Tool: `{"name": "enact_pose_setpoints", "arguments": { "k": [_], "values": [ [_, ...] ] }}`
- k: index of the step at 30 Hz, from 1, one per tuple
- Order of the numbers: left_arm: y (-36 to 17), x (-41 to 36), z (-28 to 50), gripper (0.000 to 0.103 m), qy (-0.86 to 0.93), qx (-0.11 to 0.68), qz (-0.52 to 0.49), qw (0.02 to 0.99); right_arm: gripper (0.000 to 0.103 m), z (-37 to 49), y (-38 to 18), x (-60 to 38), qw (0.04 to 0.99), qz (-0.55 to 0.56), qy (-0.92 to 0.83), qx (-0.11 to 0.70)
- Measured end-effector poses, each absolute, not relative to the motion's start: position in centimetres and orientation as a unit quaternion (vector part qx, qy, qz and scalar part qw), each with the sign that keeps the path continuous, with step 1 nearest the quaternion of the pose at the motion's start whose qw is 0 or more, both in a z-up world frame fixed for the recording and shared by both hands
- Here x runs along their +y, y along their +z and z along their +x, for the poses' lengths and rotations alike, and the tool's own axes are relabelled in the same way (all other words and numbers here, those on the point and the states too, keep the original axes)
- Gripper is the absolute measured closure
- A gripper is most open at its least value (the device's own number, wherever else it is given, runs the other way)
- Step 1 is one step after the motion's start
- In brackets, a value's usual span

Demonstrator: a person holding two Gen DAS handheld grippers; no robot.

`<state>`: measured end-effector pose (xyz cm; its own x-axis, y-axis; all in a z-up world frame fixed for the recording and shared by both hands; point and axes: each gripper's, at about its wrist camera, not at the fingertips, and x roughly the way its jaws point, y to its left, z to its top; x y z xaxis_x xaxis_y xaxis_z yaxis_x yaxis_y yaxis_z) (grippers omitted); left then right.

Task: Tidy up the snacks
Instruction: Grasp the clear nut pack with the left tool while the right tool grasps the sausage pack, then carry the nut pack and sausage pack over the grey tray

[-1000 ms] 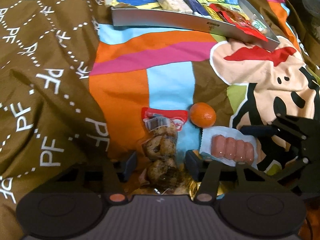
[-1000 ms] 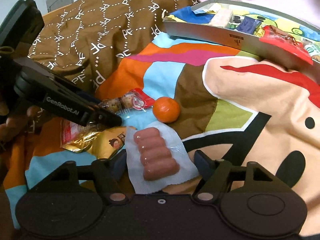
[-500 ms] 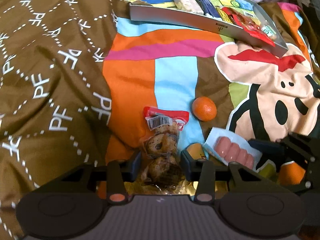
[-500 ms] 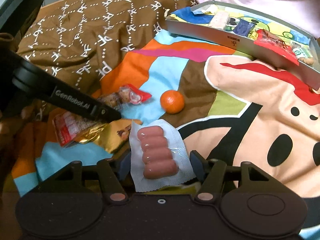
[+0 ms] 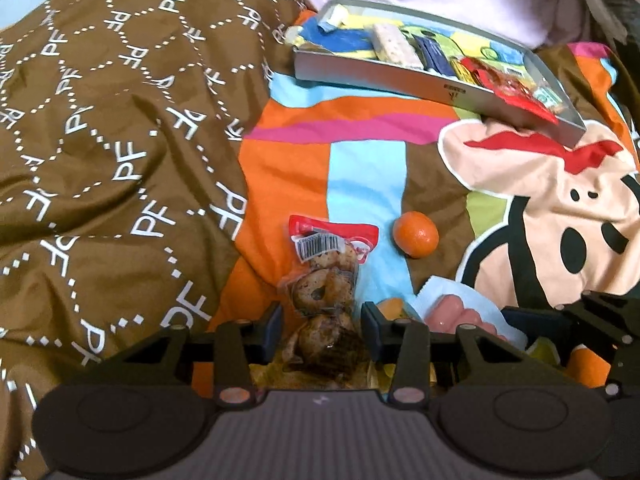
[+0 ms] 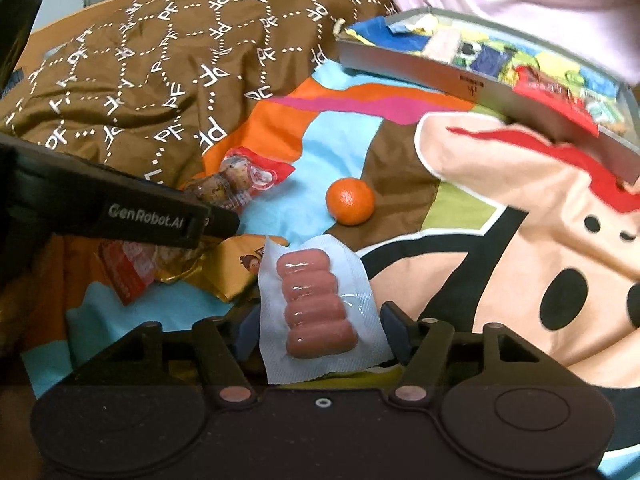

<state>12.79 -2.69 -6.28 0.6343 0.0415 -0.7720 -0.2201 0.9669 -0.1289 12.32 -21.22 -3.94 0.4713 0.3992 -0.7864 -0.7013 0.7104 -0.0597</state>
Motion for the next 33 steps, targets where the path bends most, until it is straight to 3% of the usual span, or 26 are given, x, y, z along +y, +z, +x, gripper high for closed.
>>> {"name": "enact_pose_setpoints", "arguments": {
  "k": [12,33],
  "values": [
    [-5.5,-2.7,11.9,0.057,0.1,0.374,-0.117,0.915,0.042,10.0,-3.7,-19.9,0.844,-0.305,0.317,0.308],
    [-3.1,-3.4,12.8,0.057,0.129,0.305,-0.122,0.936,0.043,11.1,-0.7,-21.4,0.913,-0.306,0.227,0.148]
  ]
}}
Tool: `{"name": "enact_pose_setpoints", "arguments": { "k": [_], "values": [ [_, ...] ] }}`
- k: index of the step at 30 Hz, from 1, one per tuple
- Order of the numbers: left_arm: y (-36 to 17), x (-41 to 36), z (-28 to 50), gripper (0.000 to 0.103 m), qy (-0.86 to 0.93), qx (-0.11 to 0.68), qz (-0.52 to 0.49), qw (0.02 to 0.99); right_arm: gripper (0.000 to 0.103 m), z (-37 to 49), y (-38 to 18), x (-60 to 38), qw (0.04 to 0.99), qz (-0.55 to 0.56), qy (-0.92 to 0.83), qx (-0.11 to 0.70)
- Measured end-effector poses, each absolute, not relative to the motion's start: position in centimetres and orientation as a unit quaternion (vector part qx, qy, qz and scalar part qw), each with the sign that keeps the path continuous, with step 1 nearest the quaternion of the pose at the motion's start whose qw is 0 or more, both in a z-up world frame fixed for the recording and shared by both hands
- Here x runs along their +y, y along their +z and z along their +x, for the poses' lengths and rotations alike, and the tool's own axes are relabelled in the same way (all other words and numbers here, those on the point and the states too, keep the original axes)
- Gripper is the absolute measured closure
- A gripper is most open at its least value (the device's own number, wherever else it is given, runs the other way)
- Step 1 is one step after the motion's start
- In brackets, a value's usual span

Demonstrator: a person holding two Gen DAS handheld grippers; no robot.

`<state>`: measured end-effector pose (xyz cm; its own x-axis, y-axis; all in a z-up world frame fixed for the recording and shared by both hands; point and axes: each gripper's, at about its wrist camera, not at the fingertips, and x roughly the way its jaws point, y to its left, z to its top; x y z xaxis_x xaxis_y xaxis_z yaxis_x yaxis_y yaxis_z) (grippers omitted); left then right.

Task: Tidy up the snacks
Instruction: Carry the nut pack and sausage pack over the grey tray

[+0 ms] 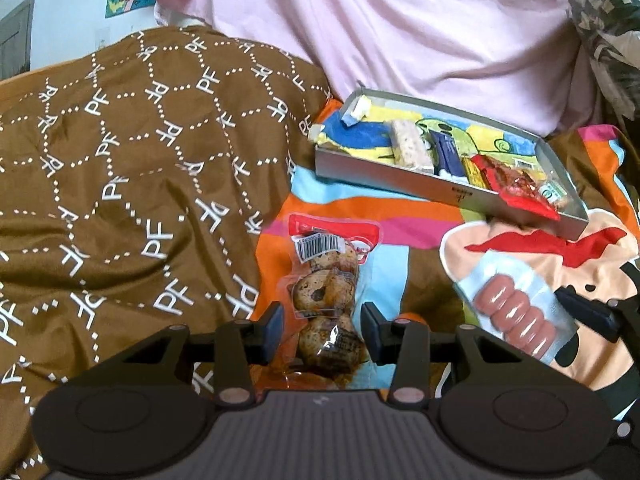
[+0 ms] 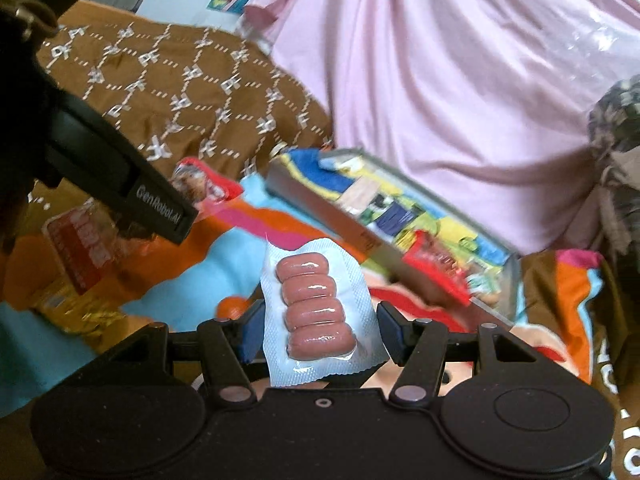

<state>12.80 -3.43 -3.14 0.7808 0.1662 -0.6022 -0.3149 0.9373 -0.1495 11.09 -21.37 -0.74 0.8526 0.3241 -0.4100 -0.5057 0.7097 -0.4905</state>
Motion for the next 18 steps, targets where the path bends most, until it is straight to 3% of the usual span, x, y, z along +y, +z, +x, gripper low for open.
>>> {"name": "enact_pose_setpoints", "arguments": {
  "k": [18],
  "values": [
    [0.7,-5.2,17.6,0.057,0.122,0.252,-0.108,0.954,0.042,15.3,1.2,-24.2,0.955,-0.227,0.153,0.111]
  ]
}}
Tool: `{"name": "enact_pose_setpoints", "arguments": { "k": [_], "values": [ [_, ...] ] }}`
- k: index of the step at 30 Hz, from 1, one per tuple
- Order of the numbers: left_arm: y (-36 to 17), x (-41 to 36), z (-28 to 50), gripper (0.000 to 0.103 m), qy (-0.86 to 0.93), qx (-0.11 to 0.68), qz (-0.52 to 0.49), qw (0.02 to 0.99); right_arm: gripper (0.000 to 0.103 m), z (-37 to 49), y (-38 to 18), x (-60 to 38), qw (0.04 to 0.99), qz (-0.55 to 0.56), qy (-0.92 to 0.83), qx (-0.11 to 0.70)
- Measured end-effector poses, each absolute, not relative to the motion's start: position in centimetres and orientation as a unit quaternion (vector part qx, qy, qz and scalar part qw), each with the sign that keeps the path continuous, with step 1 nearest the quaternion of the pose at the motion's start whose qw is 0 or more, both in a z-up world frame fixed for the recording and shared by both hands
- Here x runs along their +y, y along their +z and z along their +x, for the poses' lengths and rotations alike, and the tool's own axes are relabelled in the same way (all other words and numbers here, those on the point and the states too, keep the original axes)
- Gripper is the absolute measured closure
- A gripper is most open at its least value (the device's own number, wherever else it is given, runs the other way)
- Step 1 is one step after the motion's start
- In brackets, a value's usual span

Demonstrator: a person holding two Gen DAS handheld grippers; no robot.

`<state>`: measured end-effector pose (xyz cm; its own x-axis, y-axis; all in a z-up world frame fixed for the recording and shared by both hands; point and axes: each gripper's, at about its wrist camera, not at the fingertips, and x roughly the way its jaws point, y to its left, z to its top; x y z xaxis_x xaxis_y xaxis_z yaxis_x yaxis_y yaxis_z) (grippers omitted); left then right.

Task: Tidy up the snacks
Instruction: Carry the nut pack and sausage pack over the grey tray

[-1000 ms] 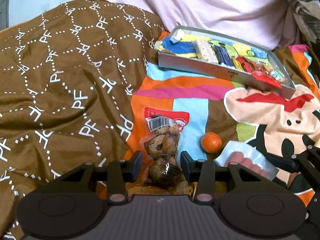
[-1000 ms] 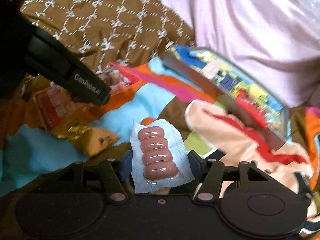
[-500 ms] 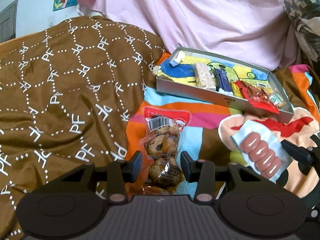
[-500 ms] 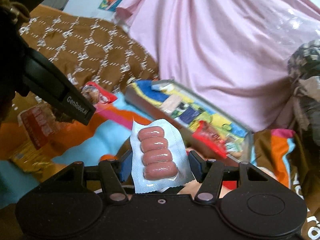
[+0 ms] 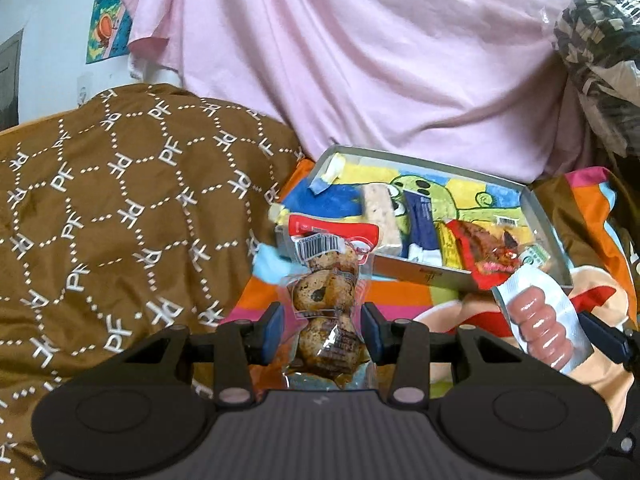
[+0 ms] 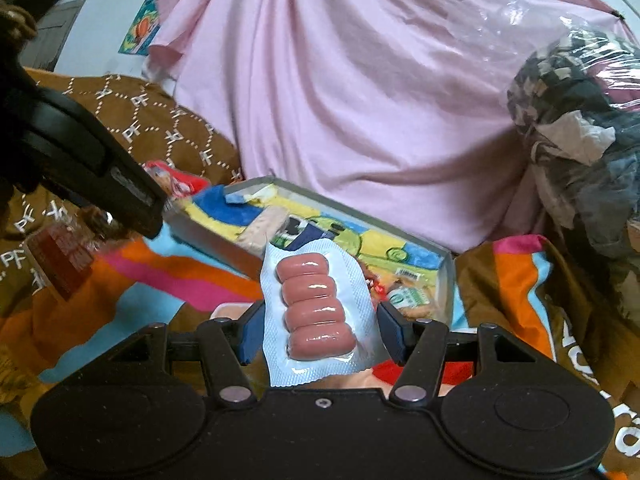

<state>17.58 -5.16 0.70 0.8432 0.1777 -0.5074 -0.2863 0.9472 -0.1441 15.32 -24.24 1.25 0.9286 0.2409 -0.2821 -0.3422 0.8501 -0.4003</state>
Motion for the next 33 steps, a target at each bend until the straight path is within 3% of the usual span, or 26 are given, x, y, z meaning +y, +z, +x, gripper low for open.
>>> {"name": "enact_pose_setpoints", "arguments": {
  "k": [23,33],
  "values": [
    [3.7,-7.8,32.8,0.057,0.076,0.264,-0.108,0.955,0.042,27.8,2.2,-27.5,0.99,-0.064,0.09,0.091],
    [3.4,-6.6,39.7,0.057,0.083,0.291,-0.14,0.943,0.042,32.7,0.7,-28.6,0.987,-0.005,0.109,0.118]
  ]
}}
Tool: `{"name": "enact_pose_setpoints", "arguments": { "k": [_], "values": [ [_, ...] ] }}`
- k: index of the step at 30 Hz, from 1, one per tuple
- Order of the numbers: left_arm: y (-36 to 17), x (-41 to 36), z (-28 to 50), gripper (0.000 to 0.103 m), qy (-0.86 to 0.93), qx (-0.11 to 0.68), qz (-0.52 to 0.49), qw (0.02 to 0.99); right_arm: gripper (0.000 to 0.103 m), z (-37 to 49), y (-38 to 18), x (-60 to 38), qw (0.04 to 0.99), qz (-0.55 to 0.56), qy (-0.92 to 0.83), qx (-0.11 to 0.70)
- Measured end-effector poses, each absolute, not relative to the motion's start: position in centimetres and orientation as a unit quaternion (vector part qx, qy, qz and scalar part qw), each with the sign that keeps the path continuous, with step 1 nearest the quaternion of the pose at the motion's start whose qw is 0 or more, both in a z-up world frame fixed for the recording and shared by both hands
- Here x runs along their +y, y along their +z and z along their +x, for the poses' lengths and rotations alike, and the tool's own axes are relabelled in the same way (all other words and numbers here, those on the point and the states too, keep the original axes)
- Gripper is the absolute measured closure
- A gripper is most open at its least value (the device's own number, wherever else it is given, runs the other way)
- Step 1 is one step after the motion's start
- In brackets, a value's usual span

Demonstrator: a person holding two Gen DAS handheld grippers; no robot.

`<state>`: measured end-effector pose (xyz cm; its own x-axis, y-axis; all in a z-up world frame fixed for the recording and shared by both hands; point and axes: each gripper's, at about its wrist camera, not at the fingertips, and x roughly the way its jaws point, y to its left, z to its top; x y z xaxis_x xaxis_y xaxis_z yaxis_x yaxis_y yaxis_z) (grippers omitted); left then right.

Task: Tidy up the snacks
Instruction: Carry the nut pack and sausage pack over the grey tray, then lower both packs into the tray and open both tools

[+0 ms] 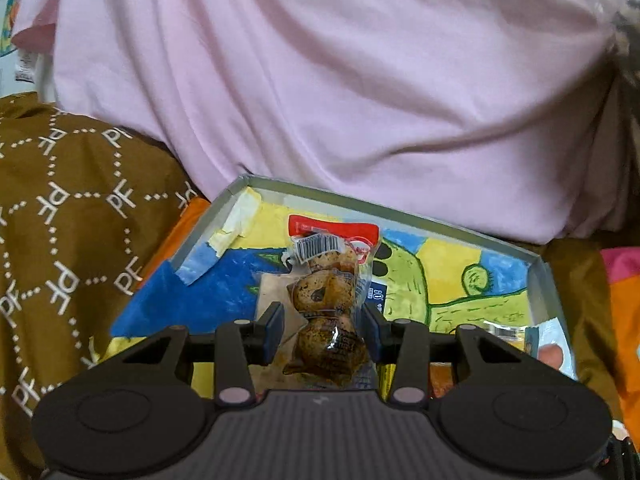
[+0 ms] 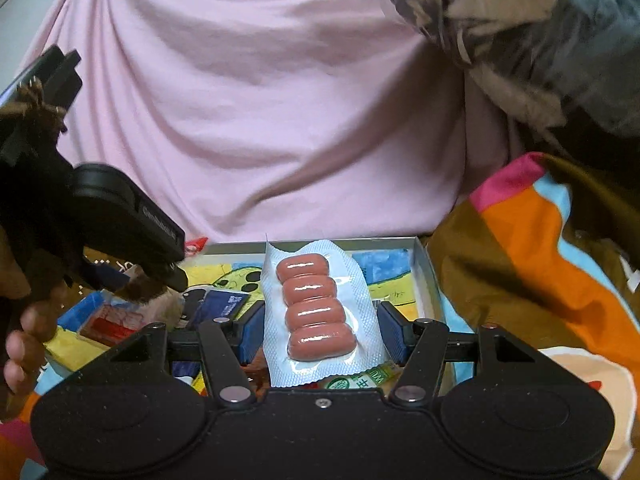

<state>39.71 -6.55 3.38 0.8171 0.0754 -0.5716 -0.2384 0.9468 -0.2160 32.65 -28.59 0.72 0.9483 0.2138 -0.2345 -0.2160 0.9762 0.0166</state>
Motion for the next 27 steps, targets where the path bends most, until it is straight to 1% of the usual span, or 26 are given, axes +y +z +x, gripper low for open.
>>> {"name": "enact_pose_setpoints", "arguments": {
  "k": [5,6,11,13,15,17,21,22,27],
  "values": [
    [2.4,-7.9,41.5,0.057,0.079,0.299,-0.122,0.943,0.039,33.5,0.4,-28.8,0.987,-0.002,0.108,0.121],
    [2.3,-8.2,41.8,0.057,0.079,0.299,-0.119,0.943,0.041,33.5,0.3,-28.7,0.987,-0.005,0.109,0.121],
    [1.5,-9.4,43.1,0.055,0.082,0.31,-0.103,0.942,0.04,33.4,0.1,-28.3,0.987,-0.017,0.109,0.117],
    [1.2,-9.4,43.4,0.053,0.085,0.317,-0.109,0.938,0.037,33.4,0.1,-28.4,0.987,-0.015,0.11,0.117],
    [0.9,-9.3,43.4,0.052,0.089,0.325,-0.122,0.934,0.03,33.4,0.2,-28.6,0.987,-0.009,0.109,0.116],
    [0.7,-9.0,43.2,0.047,0.093,0.325,-0.136,0.931,0.026,33.4,0.2,-28.7,0.987,-0.006,0.108,0.115],
    [1.2,-8.8,42.5,0.032,0.092,0.306,-0.147,0.936,0.016,33.2,0.3,-28.6,0.988,-0.007,0.106,0.111],
    [1.4,-8.8,42.4,0.03,0.091,0.302,-0.147,0.938,0.014,33.1,0.4,-28.6,0.989,-0.008,0.104,0.108],
    [2.4,-8.7,41.2,0.01,0.097,0.278,-0.151,0.944,0.001,31.8,1.6,-29.3,0.994,0.0,0.081,0.077]
  ]
}}
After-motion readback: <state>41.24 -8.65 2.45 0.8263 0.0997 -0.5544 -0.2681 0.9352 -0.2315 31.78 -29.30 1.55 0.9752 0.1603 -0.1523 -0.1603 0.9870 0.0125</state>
